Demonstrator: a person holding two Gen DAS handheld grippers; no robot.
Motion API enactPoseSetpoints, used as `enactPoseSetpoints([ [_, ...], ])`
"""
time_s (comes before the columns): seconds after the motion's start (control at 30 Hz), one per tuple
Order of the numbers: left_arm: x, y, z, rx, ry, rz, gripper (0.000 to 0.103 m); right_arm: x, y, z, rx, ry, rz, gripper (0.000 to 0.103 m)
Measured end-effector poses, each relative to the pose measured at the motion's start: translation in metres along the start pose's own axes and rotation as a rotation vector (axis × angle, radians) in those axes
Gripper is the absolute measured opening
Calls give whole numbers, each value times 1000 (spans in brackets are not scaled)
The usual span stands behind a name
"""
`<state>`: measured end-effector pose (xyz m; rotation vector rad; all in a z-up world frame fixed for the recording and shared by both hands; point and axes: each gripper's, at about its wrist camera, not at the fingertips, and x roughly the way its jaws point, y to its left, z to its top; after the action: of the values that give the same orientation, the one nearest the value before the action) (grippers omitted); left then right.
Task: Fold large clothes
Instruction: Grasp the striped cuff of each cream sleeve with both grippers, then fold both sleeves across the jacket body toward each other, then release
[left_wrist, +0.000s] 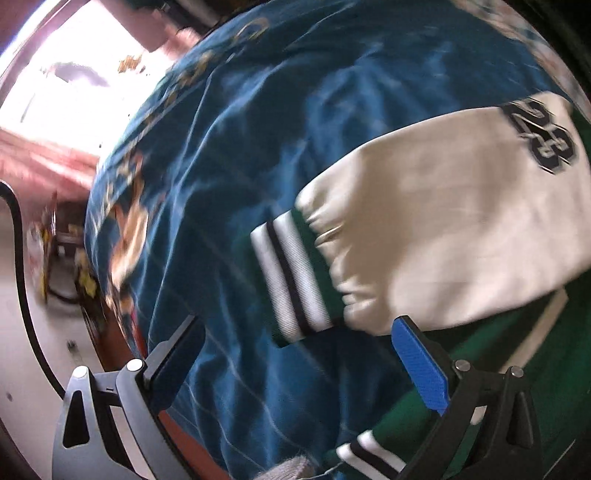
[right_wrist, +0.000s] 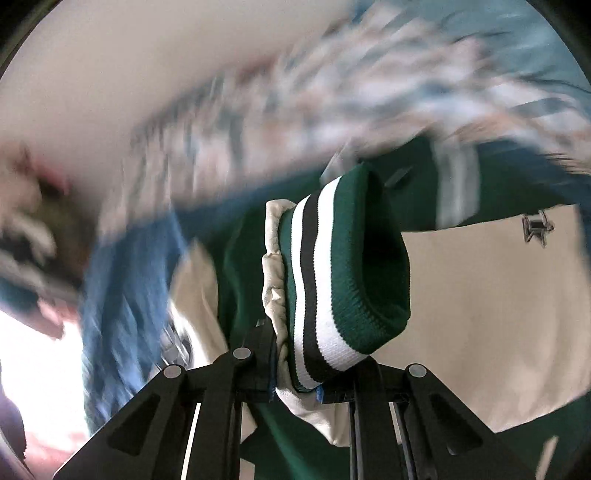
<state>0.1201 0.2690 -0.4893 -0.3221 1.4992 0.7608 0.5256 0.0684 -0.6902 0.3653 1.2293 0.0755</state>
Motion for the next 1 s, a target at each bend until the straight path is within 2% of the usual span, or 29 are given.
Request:
enactPoseSetpoints([
  [0.03, 5, 7, -2, -20, 13, -19, 103, 44, 22, -4, -61, 104, -17, 23],
  [0.07, 7, 12, -3, -38, 27, -38, 103, 57, 37, -5, -86, 165, -11, 30],
  [0.1, 10, 17, -4, -59, 40, -68, 103, 83, 49, -14, -101, 242, 27, 47],
  [0.17, 14, 26, -6, -90, 65, -124, 103, 91, 55, -22, -84, 249, 108, 66],
  [0.27, 27, 37, -8, -194, 145, -270, 103, 66, 46, -40, -30, 205, 178, 68],
  [0.33, 45, 42, -7, -344, 235, -421, 103, 48, 34, -52, 20, 192, 178, 69],
  [0.43, 66, 36, -3, -522, 295, -618, 102, 17, 5, -67, 120, 197, 154, 69],
  [0.47, 72, 30, 1, -561, 302, -654, 102, 3, -13, -74, 157, 209, 139, 69],
  [0.5, 78, 22, 9, -592, 293, -659, 101, 5, -18, -77, 177, 214, 129, 69],
  [0.53, 80, 16, 18, -600, 270, -632, 97, -1, -25, -76, 191, 217, 117, 69],
  [0.57, 81, 14, 25, -593, 244, -587, 84, -7, -34, -84, 207, 222, 96, 69],
  [0.6, 78, 10, 38, -574, 202, -516, 77, 1, -34, -88, 217, 227, 83, 69],
  [0.63, 71, 7, 57, -540, 135, -437, 60, -17, -43, -88, 221, 228, 80, 69],
  [0.67, 65, 6, 69, -511, 93, -391, 28, -23, -47, -89, 223, 227, 71, 69],
  [0.7, 57, 6, 87, -467, 38, -334, 22, -34, -53, -87, 217, 226, 63, 69],
  [0.73, 47, 8, 107, -427, -14, -308, 18, -38, -50, -81, 198, 227, 59, 69],
  [0.83, 14, 21, 172, -335, -172, -274, 16, -64, -38, -67, 108, 238, 40, 69],
  [0.9, -5, 30, 207, -292, -246, -262, 15, -56, -10, -57, 23, 237, 33, 69],
  [1.0, -31, 38, 265, -235, -330, -251, 15, -28, 53, -42, -174, 197, -32, 69],
])
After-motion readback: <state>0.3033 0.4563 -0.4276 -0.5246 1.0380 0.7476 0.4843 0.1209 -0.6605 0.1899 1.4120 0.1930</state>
